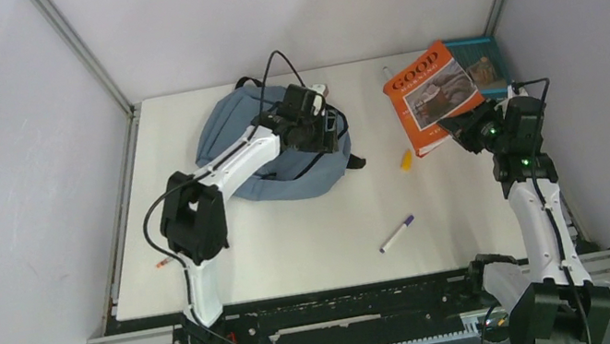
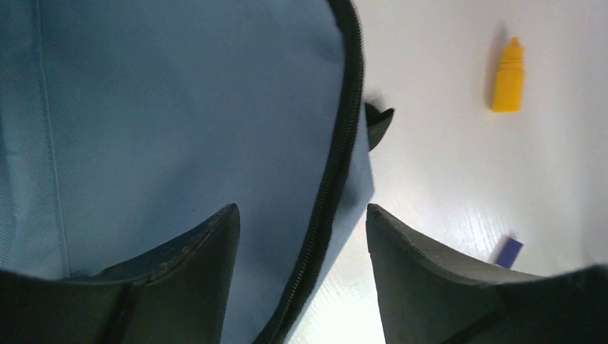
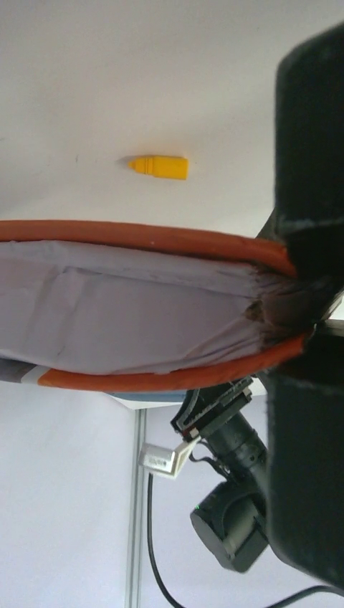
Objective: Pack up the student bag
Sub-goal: Place the book in the student bag.
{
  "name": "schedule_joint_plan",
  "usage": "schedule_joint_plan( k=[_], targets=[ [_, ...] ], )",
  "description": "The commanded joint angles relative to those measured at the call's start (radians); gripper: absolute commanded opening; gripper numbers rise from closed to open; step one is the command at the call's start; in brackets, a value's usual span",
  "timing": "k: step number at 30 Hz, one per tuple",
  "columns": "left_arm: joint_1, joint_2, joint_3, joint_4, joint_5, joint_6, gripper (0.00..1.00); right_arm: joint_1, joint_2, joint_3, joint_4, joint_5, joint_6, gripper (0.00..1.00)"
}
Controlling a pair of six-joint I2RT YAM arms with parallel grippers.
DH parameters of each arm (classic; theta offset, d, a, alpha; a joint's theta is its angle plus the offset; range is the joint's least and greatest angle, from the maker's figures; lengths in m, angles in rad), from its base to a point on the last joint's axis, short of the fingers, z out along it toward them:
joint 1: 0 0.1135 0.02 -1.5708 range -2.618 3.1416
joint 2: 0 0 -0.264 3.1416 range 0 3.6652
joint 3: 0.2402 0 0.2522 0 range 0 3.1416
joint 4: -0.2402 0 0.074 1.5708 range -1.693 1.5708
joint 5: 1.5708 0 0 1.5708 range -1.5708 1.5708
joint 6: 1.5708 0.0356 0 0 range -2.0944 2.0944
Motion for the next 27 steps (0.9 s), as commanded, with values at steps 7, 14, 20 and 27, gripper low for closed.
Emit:
schedule_joint_plan(
  k=[7, 14, 20, 27],
  targets=[
    [0.008, 0.032, 0.06, -0.009, -0.034, -0.008, 0.41, 0.011, 0.003, 0.02, 0.043, -0.008, -0.022, 0.0],
    [0.009, -0.004, 0.031, 0.032, -0.054, -0.066, 0.38, 0.02, 0.016, 0.02, 0.047, -0.018, -0.019, 0.0],
    [0.011, -0.035, 0.009, 0.046, -0.116, -0.065, 0.43, 0.029, 0.018, 0.02, 0.06, -0.034, -0.02, 0.0],
    [0.027, -0.013, 0.049, 0.035, -0.105, -0.09, 0.0, 0.031, 0.022, 0.02, 0.057, -0.041, -0.026, 0.0]
  ],
)
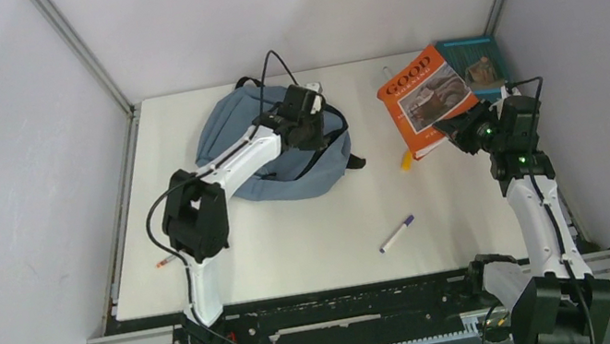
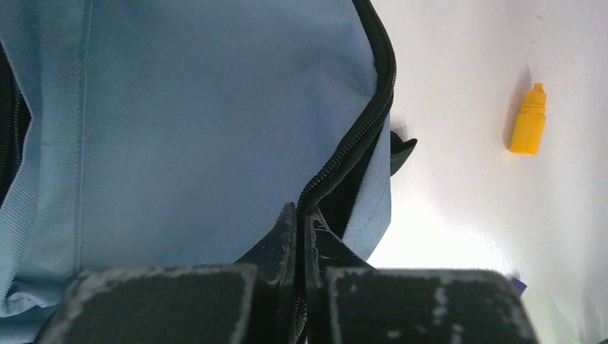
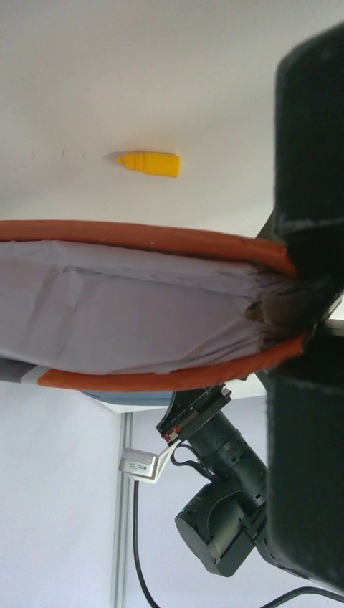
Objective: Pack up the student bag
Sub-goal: Place the book in the student bag.
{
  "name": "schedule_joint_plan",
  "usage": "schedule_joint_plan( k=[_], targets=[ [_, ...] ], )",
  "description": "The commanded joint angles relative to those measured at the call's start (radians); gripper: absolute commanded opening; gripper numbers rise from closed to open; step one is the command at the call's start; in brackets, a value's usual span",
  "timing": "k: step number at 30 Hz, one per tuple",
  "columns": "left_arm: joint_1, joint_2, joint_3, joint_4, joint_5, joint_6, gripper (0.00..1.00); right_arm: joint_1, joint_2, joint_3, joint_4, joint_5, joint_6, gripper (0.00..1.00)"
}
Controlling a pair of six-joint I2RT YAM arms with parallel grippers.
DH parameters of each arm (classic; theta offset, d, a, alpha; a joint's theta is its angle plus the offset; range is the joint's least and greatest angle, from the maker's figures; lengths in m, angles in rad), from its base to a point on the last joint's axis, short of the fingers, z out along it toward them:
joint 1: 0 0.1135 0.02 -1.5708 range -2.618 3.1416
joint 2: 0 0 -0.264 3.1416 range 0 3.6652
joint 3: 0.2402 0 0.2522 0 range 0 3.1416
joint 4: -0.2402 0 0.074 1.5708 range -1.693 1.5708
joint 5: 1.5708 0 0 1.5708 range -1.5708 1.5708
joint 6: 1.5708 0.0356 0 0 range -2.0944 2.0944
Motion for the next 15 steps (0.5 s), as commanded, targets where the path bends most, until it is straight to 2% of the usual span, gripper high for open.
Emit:
schedule_joint_plan(
  k=[1, 8, 15],
  targets=[
    [0.019, -0.055, 0.044, 0.018, -0.018, -0.017, 0.0, 0.007, -0.002, 0.02, 0.061, -0.029, -0.014, 0.0],
    [0.054, -0.184, 0.044, -0.026, -0.062, -0.003, 0.0, 0.051, 0.023, 0.02, 0.142, -0.143, -0.023, 0.0],
    [0.148, -0.315, 0.024, -0.006, 0.05, -0.044, 0.0, 0.217, 0.147, 0.075, 0.142, -0.232, 0.015, 0.0]
  ],
)
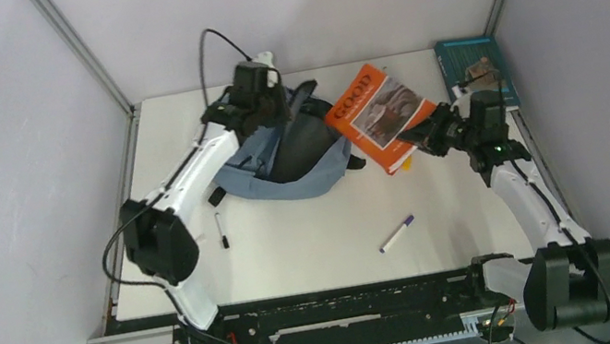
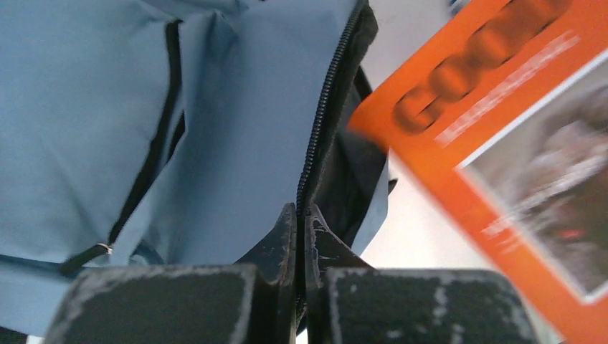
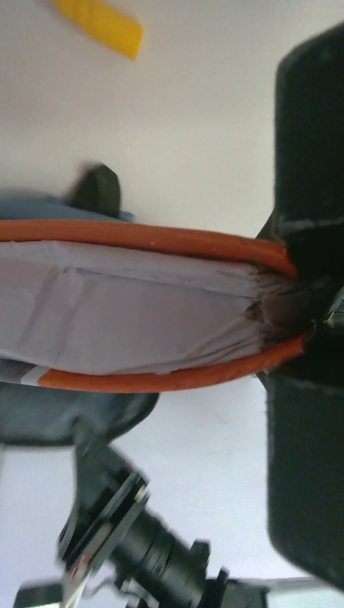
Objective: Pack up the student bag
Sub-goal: Place the book in the student bag.
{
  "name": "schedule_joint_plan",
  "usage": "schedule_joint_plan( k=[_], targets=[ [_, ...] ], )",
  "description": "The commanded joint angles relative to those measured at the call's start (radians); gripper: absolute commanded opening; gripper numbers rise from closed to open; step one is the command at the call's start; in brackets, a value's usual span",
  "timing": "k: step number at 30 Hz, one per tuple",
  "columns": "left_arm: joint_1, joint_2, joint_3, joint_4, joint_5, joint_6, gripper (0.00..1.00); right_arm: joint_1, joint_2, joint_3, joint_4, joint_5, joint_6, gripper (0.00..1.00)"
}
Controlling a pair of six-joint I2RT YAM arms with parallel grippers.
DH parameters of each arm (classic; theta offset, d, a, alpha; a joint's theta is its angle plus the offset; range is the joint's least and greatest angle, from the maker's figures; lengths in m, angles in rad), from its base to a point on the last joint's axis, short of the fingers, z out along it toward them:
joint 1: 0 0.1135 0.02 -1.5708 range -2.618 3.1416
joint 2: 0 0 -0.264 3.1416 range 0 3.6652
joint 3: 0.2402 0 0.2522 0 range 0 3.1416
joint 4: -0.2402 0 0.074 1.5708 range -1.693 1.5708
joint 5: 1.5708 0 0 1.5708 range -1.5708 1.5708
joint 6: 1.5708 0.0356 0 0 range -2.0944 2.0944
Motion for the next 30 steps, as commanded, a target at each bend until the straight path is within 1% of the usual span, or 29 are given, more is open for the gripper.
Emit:
schedule_joint_plan(
  k=[1, 5, 11, 14, 17, 22, 26, 27, 30],
  targets=[
    [0.067, -0.131, 0.017, 0.045, 0.096, -0.047, 0.0, 0.095, 0.058, 0.066, 0.074, -0.082, 0.027, 0.0],
    [0.102, -0.169, 0.003, 0.096, 0.177, -0.063, 0.0, 0.179, 0.103, 0.066, 0.123, -0.071, 0.059, 0.0],
    [0.109, -0.182, 0.016, 0.105, 0.244, -0.029, 0.0, 0.297, 0.239, 0.066, 0.317, -0.087, 0.21, 0.0],
    [0.109, -0.182, 0.013, 0.112, 0.277, -0.023, 0.0, 0.365, 0.324, 0.079, 0.389, -0.044, 0.268, 0.0],
    [0.109, -0.191, 0.0, 0.132, 0.297, -0.023, 0.0, 0.421, 0.438, 0.147, 0.375, -0.012, 0.284, 0.0],
    [0.109, -0.2, -0.02, 0.143, 0.368, 0.009, 0.0, 0.471, 0.595, 0.263, 0.451, -0.035, 0.313, 0.0],
    [0.109, -0.196, -0.024, 0.143, 0.439, 0.029, 0.0, 0.49, 0.718, 0.353, 0.503, -0.029, 0.331, 0.0],
    [0.109, -0.196, -0.022, 0.147, 0.46, 0.027, 0.0, 0.494, 0.791, 0.404, 0.519, -0.026, 0.346, 0.0],
    [0.109, -0.196, -0.019, 0.155, 0.471, 0.027, 0.0, 0.503, 0.885, 0.507, 0.505, -0.027, 0.368, 0.0]
  ],
)
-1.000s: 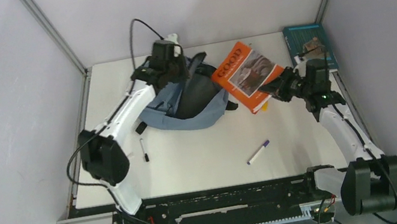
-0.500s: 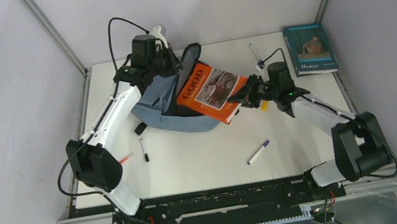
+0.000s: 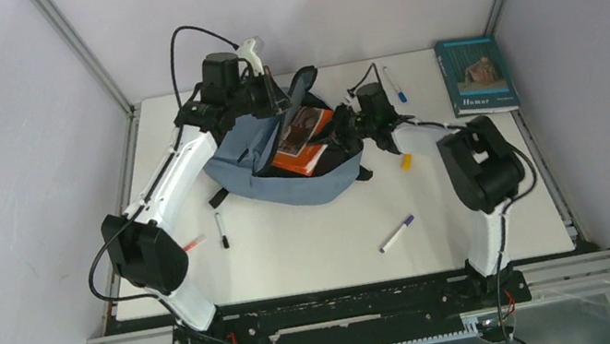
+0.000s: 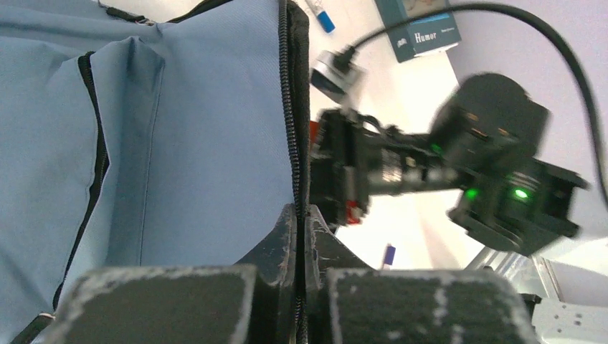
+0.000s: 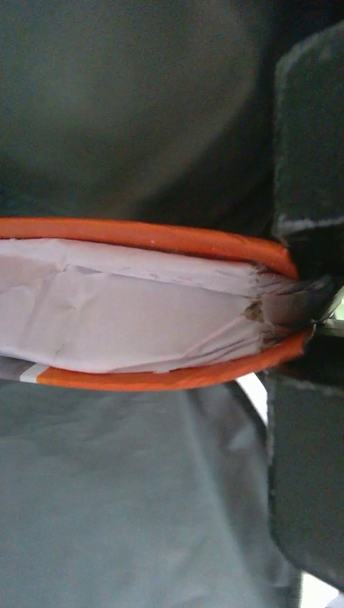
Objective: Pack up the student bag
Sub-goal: Place the book in the student bag.
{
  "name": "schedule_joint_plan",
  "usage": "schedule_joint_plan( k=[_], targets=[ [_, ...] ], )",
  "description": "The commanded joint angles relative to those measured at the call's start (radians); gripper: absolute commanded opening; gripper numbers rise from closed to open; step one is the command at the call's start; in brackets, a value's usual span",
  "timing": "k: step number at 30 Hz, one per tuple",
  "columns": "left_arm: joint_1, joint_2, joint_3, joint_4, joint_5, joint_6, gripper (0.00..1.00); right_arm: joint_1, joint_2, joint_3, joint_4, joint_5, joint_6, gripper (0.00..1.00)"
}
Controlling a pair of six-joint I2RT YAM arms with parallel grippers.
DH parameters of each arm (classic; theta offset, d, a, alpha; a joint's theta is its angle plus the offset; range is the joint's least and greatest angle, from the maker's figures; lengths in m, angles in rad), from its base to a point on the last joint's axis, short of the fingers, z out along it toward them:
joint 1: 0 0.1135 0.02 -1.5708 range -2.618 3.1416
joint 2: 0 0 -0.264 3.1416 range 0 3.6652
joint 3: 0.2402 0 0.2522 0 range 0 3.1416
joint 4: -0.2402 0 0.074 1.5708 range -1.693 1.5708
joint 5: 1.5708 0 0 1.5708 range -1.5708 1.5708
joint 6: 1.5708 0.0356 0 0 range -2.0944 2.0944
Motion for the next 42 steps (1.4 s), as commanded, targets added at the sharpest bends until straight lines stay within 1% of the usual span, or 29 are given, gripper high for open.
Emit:
schedule_joint_plan(
  k=[1, 3, 5, 9, 15, 16, 18, 19, 20, 21, 24, 26, 30, 32, 36, 40, 42],
  targets=[
    [-0.002, -0.066, -0.011, 0.087, 0.1, 0.026, 0.0, 0.026, 0.133, 0.177, 0.119, -0.001, 0.053, 0.0],
    [0.0, -0.063, 0.004, 0.076, 0.109, 0.035, 0.0, 0.037, 0.188, 0.238, 0.115, 0.005, 0.059, 0.0],
    [0.003, -0.064, 0.013, 0.072, 0.123, 0.04, 0.0, 0.05, 0.235, 0.302, 0.076, 0.021, 0.048, 0.0],
    [0.005, -0.081, 0.006, 0.078, 0.15, 0.043, 0.0, 0.07, 0.336, 0.433, 0.04, 0.019, 0.053, 0.0],
    [0.012, -0.119, -0.049, 0.148, 0.158, 0.024, 0.0, 0.08, 0.463, 0.581, -0.009, 0.016, 0.061, 0.0],
    [0.014, -0.124, -0.063, 0.162, 0.155, 0.017, 0.0, 0.078, 0.469, 0.592, -0.01, -0.001, 0.07, 0.03],
    [0.017, -0.13, -0.079, 0.169, 0.148, 0.011, 0.0, 0.078, 0.447, 0.578, -0.011, -0.015, 0.062, 0.23],
    [0.019, -0.133, -0.089, 0.171, 0.138, 0.01, 0.0, 0.079, 0.421, 0.57, -0.043, 0.001, 0.032, 0.36],
    [0.02, -0.136, -0.099, 0.177, 0.128, 0.008, 0.0, 0.08, 0.396, 0.564, -0.082, 0.024, -0.007, 0.46],
    [0.022, -0.136, -0.109, 0.186, 0.12, 0.004, 0.0, 0.081, 0.371, 0.554, -0.119, 0.048, -0.039, 0.55],
    [0.028, -0.133, -0.126, 0.208, 0.091, -0.013, 0.0, 0.074, 0.303, 0.505, -0.169, 0.104, -0.094, 0.72],
    [0.032, -0.124, -0.131, 0.219, 0.078, -0.027, 0.0, 0.065, 0.264, 0.47, -0.188, 0.12, -0.115, 0.76],
    [0.041, -0.106, -0.144, 0.249, 0.057, -0.06, 0.0, 0.051, 0.192, 0.386, -0.244, 0.149, -0.141, 0.8],
    [0.045, -0.105, -0.159, 0.275, 0.035, -0.086, 0.0, 0.051, 0.149, 0.318, -0.242, 0.169, -0.153, 0.82],
    [0.055, -0.112, -0.21, 0.348, 0.008, -0.13, 0.0, 0.047, 0.093, 0.261, -0.3, 0.17, -0.198, 0.83],
    [0.06, -0.1, -0.222, 0.351, -0.015, -0.141, 0.0, 0.045, 0.005, 0.198, -0.344, 0.199, -0.259, 0.83],
    [0.06, -0.094, -0.22, 0.352, -0.026, -0.134, 0.0, 0.047, -0.034, 0.193, -0.403, 0.217, -0.312, 0.83]
  ],
)
